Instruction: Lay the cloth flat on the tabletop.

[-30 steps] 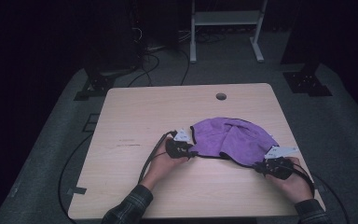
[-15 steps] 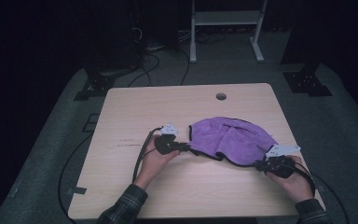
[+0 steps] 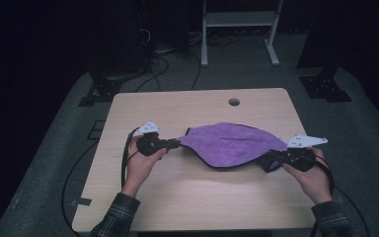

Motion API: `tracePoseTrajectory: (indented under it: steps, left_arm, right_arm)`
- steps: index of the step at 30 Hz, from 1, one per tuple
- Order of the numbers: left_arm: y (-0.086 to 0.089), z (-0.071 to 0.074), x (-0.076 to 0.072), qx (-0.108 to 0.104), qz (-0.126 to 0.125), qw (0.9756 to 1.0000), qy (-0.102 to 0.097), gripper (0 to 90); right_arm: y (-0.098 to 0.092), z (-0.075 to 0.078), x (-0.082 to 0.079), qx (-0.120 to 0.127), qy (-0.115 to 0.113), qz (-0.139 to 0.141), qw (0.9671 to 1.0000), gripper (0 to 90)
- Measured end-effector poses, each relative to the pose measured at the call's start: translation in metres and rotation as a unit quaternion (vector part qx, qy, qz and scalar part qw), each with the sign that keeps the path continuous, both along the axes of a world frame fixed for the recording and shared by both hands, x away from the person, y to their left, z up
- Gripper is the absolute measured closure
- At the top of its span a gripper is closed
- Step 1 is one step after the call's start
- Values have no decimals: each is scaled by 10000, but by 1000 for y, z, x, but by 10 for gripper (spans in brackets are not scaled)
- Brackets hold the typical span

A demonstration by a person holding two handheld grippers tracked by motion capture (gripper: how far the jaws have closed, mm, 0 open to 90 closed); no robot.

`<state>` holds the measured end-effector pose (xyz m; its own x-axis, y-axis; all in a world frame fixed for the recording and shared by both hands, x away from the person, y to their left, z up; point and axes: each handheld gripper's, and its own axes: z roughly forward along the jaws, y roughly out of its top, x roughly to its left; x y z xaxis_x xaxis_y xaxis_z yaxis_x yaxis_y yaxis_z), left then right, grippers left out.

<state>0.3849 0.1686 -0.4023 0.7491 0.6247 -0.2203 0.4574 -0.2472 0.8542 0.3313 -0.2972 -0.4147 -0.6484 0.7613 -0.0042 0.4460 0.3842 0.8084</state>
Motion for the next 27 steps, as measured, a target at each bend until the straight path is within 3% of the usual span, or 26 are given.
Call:
tracePoseTrajectory:
  steps: [7, 11, 14, 18, 21, 27]
  left_arm:
    - [31, 16, -1, -183, 397, 9989, -192, 847]
    - [44, 22, -5, -225, 522, 9981, -246, 847]
    - [59, 29, -15, -255, 603, 9974, -289, 847]
    - [67, 34, -26, -292, 583, 9975, -283, 847]
    - [75, 34, -42, -268, 556, 9979, -217, 847]
    - [82, 25, -67, -288, 413, 9987, 1, 846]
  right_arm:
    - [7, 15, 20, 123, -244, -47, 9996, 850]
    - [12, 17, 26, 150, -260, -32, 9995, 850]
    - [20, 21, 27, 171, -326, 62, 9993, 850]
    - [23, 28, 24, 233, -416, 129, 9988, 850]
    - [28, 38, 12, 229, -571, 282, 9977, 850]
    - [29, 30, -12, 209, -445, 501, 9975, 850]
